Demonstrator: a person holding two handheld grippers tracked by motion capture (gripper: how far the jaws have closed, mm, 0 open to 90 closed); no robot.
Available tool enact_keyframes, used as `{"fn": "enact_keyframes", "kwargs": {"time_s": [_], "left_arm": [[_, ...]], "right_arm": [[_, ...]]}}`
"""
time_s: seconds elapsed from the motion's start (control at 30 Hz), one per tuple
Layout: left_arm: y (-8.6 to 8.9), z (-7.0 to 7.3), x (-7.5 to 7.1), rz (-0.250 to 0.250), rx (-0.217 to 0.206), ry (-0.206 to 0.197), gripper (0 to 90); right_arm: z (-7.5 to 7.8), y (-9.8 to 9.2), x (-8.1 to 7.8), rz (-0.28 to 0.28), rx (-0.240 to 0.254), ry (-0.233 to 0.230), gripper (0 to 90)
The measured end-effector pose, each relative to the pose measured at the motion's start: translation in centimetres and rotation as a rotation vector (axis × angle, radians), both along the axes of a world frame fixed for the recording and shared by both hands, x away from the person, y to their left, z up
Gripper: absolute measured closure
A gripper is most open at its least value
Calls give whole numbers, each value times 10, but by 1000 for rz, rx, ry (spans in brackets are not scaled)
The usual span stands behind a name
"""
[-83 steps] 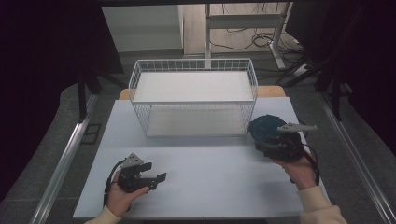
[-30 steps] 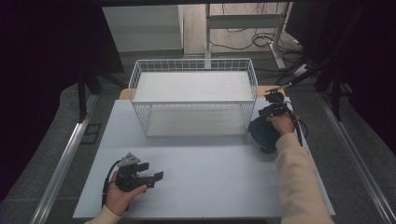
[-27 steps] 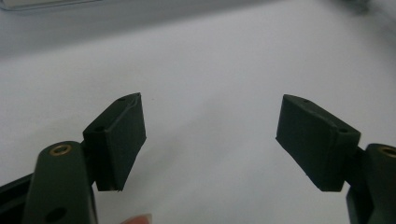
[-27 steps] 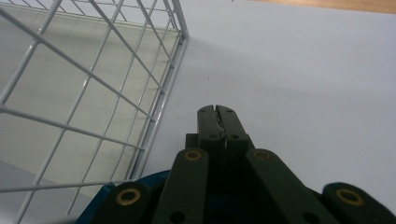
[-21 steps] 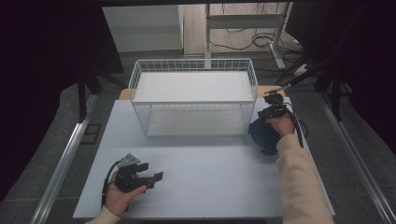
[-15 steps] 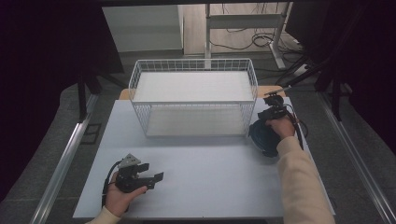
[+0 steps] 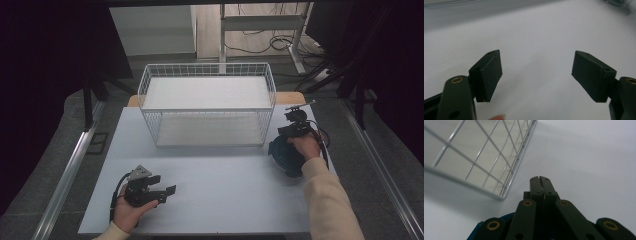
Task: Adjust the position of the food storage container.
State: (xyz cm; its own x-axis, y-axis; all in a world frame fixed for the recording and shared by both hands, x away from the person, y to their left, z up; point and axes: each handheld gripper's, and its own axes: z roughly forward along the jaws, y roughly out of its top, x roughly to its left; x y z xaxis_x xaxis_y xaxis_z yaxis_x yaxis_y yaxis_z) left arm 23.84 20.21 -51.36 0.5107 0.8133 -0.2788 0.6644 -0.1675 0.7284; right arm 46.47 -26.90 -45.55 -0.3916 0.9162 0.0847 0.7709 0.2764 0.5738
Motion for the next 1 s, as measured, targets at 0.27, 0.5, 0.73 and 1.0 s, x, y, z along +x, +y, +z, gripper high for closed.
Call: {"fn": "enact_keyframes", "kwargs": {"time_s": [0.27,0.5,0.73,1.0], "left_arm": [[1,0,0,2,-3,-3,241],[0,-1,1,3,4,3,241],[0,0,0,6,6,-3,238],[1,1,0,16,2,-7,235]], "right_arm": [[1,-1,-14,19,-3,18,900],[24,-15,-27,-5,56,-77,898],[44,-47,-46,-42,31,-87,898],[36,-86,-70,-95,-44,-41,896]]}}
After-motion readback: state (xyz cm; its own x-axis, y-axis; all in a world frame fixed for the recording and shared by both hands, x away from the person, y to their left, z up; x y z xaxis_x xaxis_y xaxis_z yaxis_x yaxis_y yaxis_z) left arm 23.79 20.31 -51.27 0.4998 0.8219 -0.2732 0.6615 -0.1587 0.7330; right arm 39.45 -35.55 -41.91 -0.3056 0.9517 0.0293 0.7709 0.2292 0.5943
